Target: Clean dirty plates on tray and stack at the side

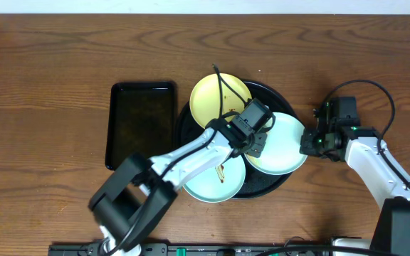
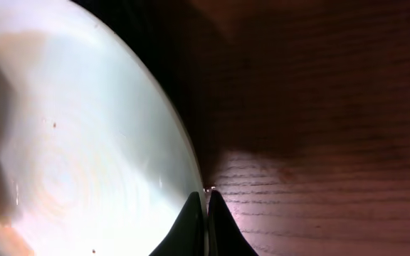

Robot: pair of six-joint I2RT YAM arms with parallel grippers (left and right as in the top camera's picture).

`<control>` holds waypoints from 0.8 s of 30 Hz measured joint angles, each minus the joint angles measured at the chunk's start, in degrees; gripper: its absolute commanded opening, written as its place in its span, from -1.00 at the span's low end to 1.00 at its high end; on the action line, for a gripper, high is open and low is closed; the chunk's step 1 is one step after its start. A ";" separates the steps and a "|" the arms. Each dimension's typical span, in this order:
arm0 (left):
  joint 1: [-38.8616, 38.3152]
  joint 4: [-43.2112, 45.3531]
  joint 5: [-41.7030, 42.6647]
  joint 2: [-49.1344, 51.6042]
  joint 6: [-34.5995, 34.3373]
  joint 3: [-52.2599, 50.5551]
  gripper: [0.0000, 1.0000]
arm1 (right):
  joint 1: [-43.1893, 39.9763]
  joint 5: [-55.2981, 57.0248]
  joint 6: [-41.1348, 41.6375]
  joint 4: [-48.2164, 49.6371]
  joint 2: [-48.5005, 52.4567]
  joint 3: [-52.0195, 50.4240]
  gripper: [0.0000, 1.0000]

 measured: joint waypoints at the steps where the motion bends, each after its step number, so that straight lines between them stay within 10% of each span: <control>1: 0.00 -0.98 -0.02 -1.29 0.00 0.00 -0.85 | 0.02 0.20 0.26 0.24 0.00 0.00 -0.95; 9: 1.77 -7.98 -2.03 -9.18 0.00 0.00 -0.85 | 0.00 1.07 1.75 2.47 0.00 0.00 -0.62; 24: 23.06 -16.13 -3.45 -20.57 1.73 -0.04 -0.85 | 0.00 -0.98 2.03 1.44 0.00 0.00 -0.98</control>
